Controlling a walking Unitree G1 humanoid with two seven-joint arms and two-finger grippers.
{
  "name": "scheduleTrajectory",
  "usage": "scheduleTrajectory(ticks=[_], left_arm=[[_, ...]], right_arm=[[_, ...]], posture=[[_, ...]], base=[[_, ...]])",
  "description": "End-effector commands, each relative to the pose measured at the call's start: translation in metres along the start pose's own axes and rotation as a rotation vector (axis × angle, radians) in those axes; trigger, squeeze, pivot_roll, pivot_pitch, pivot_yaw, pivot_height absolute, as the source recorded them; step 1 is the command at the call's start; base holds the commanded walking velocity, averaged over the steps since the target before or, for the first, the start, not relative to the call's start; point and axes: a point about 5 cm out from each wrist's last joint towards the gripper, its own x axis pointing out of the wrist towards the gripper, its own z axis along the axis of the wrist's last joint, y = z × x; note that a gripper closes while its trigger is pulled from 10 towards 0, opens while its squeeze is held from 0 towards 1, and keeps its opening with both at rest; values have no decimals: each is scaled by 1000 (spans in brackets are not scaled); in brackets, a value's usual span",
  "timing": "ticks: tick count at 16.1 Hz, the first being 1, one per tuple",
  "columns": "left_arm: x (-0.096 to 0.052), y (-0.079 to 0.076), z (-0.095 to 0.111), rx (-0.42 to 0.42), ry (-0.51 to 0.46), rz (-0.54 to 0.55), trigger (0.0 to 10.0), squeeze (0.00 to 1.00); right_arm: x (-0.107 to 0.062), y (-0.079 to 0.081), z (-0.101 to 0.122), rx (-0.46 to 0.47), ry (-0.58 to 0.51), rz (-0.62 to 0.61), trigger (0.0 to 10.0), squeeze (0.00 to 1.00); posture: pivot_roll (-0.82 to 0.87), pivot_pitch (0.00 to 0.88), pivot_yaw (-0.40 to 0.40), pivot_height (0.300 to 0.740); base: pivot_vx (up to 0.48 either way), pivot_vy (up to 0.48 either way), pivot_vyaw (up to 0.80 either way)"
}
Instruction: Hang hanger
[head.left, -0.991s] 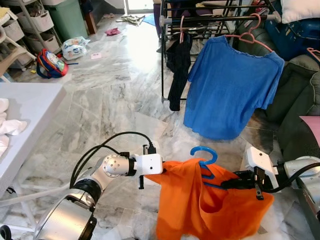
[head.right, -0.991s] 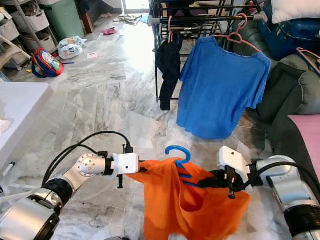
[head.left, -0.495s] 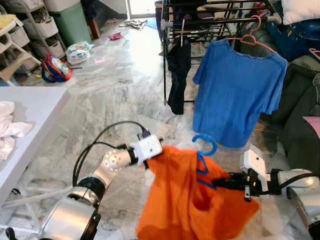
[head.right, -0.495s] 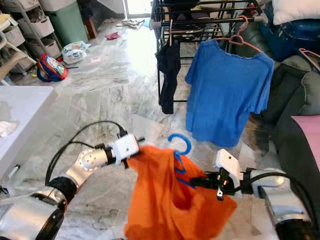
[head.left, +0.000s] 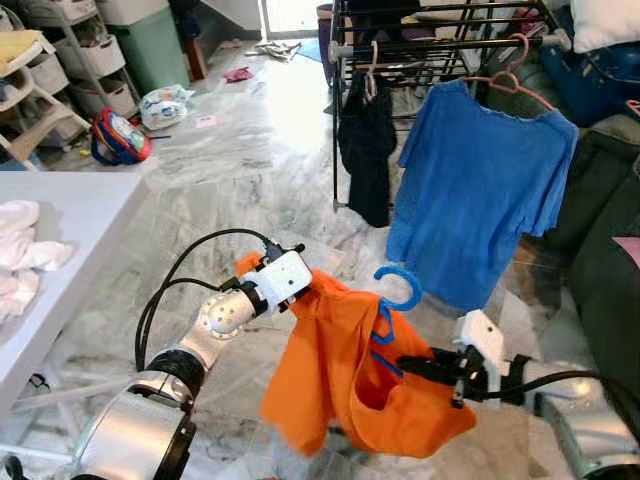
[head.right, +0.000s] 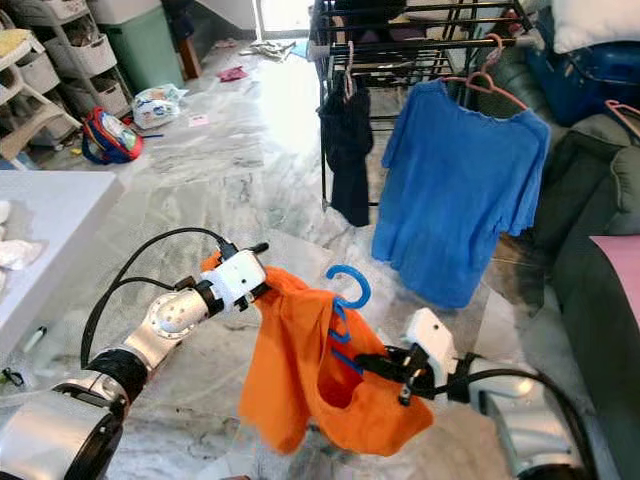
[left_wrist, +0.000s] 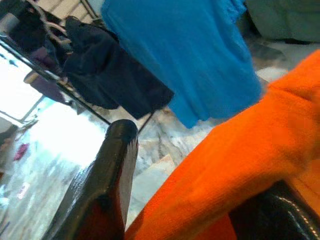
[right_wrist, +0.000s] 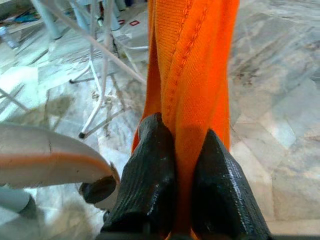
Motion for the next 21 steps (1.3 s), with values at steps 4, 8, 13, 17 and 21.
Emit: scheduleTrajectory(ticks=[4,8,13,17,21], left_arm=[[-11,-21,-13,67,40,-235,10000,1000],[-21,-23,-23,108,76,-323,10000,1000],[-15,5,-20,-230,41,74,10000,1000],[-31,-7,-51,-543,157,367,10000,1000],[-42,-43,-70,-713,234,423,10000,118]], right_arm=[[0,-5,7,-36,-22,-96,0,0],[-4,-10,7,-56,5,-139,0,0],[-2,-17,-2,-22,9,-335,0,0],[4,-21,-11,42,-17,-569,0,0],[6,-29,-15,156,-50,-820,0,0]], posture=[[-82,36,85,740],[-91,55,82,740],[-108,49,72,740],[-98,49,66,740],[-89,49,57,740]], base=[[0,0,0],[0,0,0],[0,0,0],[0,0,0],[0,0,0]])
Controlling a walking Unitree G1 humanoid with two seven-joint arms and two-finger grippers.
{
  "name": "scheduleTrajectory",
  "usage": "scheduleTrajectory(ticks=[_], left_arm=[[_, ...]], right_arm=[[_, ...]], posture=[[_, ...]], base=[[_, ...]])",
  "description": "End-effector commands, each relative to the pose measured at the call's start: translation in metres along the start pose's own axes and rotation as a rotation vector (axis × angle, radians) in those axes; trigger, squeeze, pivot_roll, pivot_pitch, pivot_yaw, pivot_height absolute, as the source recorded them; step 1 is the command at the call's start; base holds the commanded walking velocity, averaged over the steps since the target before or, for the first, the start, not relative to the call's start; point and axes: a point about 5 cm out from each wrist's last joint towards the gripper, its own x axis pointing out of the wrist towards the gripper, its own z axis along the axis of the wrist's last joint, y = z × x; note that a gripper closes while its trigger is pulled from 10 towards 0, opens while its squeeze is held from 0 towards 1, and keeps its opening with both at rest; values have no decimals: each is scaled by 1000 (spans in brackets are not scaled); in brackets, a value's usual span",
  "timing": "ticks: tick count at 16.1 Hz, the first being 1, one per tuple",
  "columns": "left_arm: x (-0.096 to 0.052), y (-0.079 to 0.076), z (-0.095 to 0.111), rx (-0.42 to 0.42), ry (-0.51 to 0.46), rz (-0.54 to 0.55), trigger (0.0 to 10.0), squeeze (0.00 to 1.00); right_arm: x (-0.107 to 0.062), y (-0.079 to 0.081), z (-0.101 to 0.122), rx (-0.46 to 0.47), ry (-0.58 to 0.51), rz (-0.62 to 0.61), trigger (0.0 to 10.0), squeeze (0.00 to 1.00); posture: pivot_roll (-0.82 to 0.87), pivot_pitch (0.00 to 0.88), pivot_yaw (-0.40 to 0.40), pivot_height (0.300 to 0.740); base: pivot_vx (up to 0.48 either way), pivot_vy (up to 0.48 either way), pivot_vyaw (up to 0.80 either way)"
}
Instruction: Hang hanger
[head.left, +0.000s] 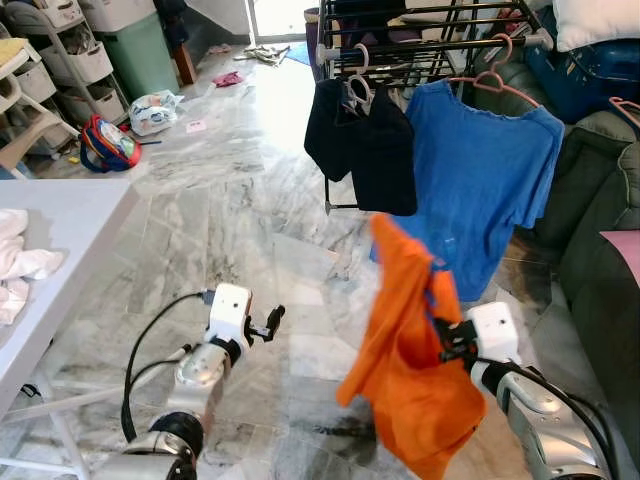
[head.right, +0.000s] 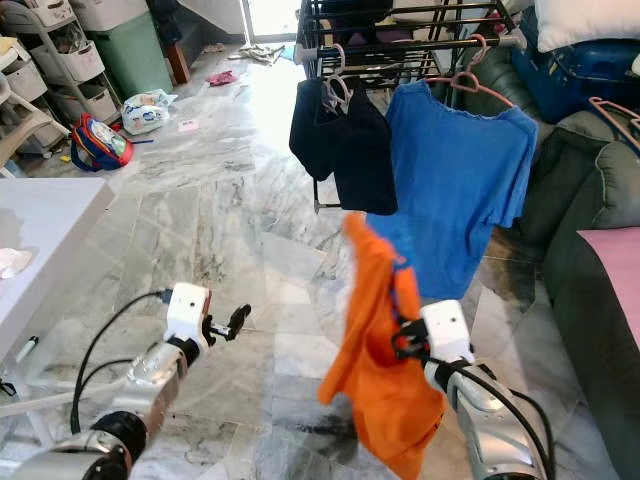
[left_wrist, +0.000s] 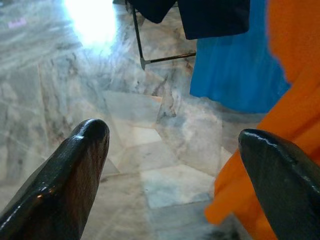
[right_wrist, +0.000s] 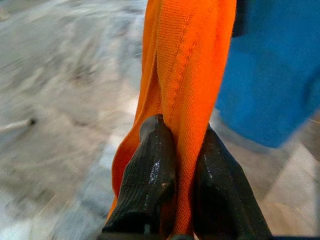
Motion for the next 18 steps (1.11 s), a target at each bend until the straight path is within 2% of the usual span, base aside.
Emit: scheduleTrajectory(ticks=[1,4,9,10,11,12,13,18], left_arm=[[-4,1,-9,-46,24,29,10000,0],[-5,-8,-14,-87,46,3,10000,0],[1,-11,-6,-103,46,-33,10000,0],[2,-12,-6,-102,49,-41,10000,0],[3,-14,-5,-102,51,-51,10000,0],[4,-16,-5,-105,52,-60,10000,0],[4,-20,-5,-107,54,-76,10000,0],[7,-29,-4,-128,55,-109,10000,0]], right_arm=[[2,0,0,41,1,-69,0,0],[-1,8,-20,50,106,-117,0,0],[-3,9,-23,53,136,-135,39,0],[-3,9,-22,56,138,-139,3294,0],[-2,9,-22,54,141,-142,3961,0],[-2,8,-22,53,143,-148,7255,0],[-2,7,-22,45,148,-168,10000,0],[1,3,-16,31,125,-205,10000,0]], posture=[[-88,49,53,740],[-94,48,47,740],[-109,47,49,740],[-111,47,50,740],[-113,46,54,740],[-113,45,53,740],[-114,44,53,740],[-115,41,48,740]], base=[[0,0,0],[0,0,0],[158,0,0],[304,0,0],[311,0,0],[337,0,0],[398,0,0],[432,0,0]])
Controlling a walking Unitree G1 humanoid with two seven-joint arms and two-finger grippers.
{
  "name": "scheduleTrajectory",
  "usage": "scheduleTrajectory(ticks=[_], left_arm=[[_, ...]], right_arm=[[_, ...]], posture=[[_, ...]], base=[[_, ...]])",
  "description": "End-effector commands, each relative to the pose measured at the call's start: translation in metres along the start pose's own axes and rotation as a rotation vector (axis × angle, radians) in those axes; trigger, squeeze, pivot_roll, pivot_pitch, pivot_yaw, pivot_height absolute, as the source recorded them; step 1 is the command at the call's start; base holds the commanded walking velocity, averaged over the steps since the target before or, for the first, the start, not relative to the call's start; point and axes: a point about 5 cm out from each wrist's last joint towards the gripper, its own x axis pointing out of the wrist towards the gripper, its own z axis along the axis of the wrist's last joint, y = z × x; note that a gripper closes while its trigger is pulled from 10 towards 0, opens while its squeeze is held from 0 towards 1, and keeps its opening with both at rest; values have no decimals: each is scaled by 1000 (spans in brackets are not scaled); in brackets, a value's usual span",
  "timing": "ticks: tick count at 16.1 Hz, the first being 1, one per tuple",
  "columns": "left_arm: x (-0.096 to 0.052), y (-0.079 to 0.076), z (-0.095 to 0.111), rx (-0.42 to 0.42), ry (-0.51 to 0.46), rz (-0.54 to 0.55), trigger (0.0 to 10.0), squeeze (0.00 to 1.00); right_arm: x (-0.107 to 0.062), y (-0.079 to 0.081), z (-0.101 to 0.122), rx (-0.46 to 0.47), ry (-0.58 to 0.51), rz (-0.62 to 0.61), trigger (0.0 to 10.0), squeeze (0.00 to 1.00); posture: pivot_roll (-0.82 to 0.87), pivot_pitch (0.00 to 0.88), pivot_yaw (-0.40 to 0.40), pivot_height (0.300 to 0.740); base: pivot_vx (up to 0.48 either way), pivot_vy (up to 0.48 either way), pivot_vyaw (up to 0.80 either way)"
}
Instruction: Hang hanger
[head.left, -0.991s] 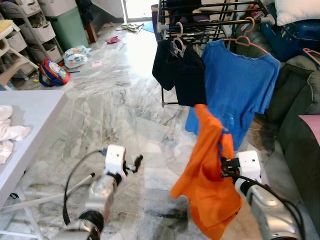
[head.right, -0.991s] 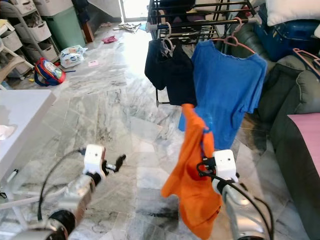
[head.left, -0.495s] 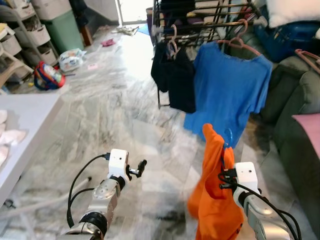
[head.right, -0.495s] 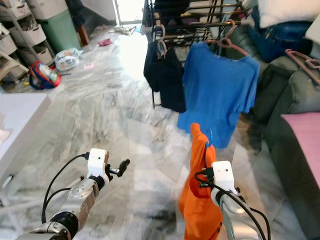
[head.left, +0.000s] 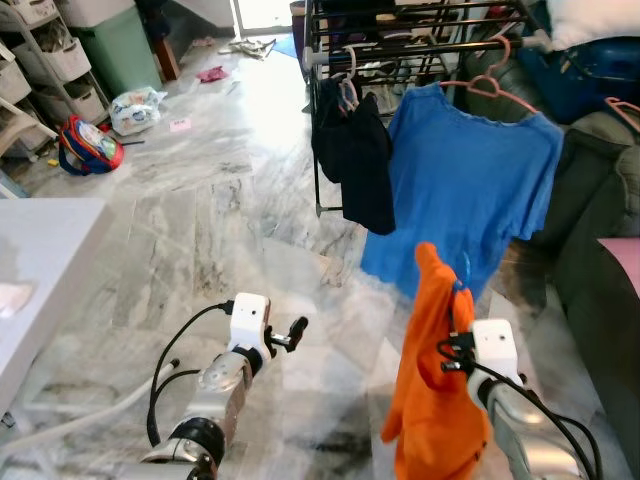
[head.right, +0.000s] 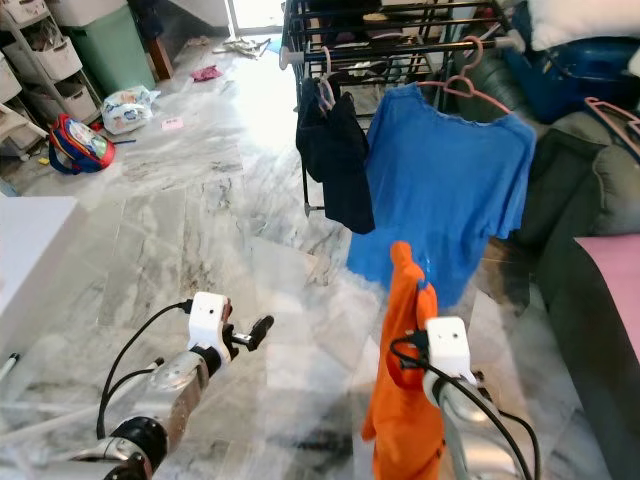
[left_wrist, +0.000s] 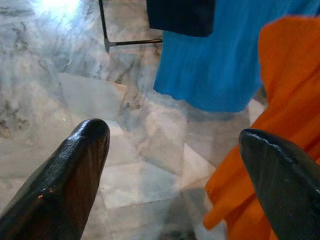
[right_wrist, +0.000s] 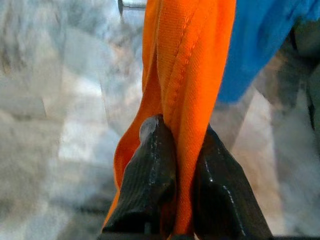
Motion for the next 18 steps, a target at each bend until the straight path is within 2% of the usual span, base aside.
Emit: scheduleTrajectory(ticks=[1,8,18], left_arm=[[3,-6,4,-5,-12,-25,10000,0],[7,-10,9,-11,-20,-33,10000,0],[7,-13,6,-10,1,-48,10000,0]], right_arm=[[-2,-10,3,-18,-18,-42,10000,0],[1,-15,9,-24,-39,-39,10000,0],[2,-10,5,-22,-25,-4,10000,0]], posture=[[-115,41,48,740],[-122,47,53,740],[-126,44,64,740]], base=[[446,0,0],[446,0,0],[383,289,43]])
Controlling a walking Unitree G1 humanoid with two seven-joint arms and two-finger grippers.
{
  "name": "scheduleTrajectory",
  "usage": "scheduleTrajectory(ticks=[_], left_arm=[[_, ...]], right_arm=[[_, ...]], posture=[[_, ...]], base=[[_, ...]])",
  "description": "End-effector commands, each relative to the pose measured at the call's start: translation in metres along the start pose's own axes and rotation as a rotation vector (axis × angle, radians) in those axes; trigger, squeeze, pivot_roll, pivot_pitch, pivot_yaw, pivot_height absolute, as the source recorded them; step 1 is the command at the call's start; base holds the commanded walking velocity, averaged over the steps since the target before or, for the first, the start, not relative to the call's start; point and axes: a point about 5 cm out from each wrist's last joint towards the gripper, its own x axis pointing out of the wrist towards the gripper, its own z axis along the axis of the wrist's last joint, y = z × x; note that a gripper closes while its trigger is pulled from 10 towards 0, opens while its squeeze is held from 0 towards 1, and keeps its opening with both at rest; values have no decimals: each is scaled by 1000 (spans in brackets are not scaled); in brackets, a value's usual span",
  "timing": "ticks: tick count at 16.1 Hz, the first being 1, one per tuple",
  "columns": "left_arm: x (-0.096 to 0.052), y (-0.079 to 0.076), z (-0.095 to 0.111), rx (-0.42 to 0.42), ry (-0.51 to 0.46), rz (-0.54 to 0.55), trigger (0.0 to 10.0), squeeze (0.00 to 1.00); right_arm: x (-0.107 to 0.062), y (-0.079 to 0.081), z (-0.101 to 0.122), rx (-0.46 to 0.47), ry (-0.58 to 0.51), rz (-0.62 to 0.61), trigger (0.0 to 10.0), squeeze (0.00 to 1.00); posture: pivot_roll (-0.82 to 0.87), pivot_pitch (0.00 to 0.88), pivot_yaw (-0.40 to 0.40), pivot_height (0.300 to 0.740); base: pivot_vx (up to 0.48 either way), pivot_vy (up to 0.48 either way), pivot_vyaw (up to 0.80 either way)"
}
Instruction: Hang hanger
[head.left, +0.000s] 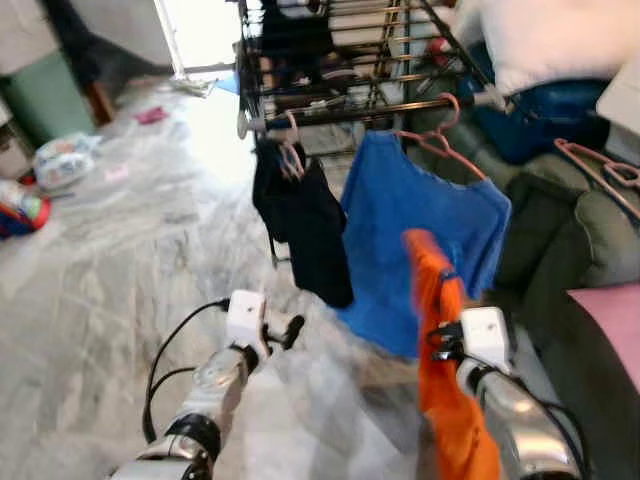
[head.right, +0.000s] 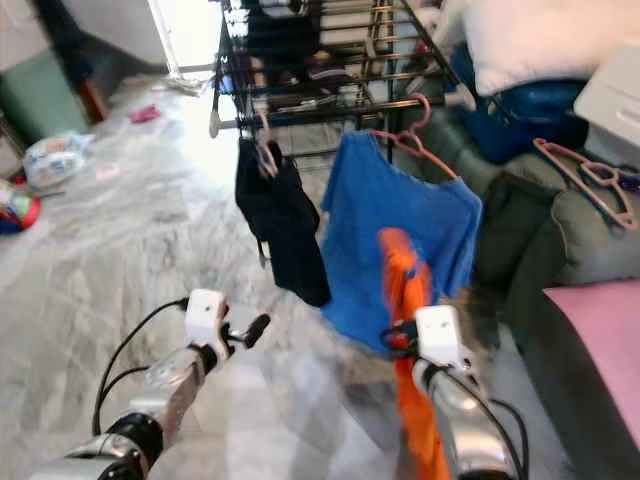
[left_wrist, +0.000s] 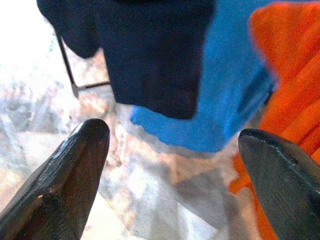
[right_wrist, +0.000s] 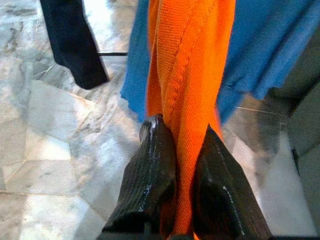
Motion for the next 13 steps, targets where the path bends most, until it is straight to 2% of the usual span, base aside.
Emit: scheduleTrajectory(ticks=[1,9,13], left_arm=[[3,-6,1,5,3,-20,10000,0],[1,-7,-4,11,16,-27,10000,0],[1,-9,-5,13,26,-29,10000,0]], right_arm=[[-1,-10,4,-8,-21,-32,10000,0],[2,-12,7,-3,-32,-67,10000,0],[3,-18,12,-3,-45,-85,10000,0]], posture=[[-125,43,65,740],[-113,43,66,740],[-110,36,64,740]], base=[[375,296,0],[389,279,0],[411,0,0]])
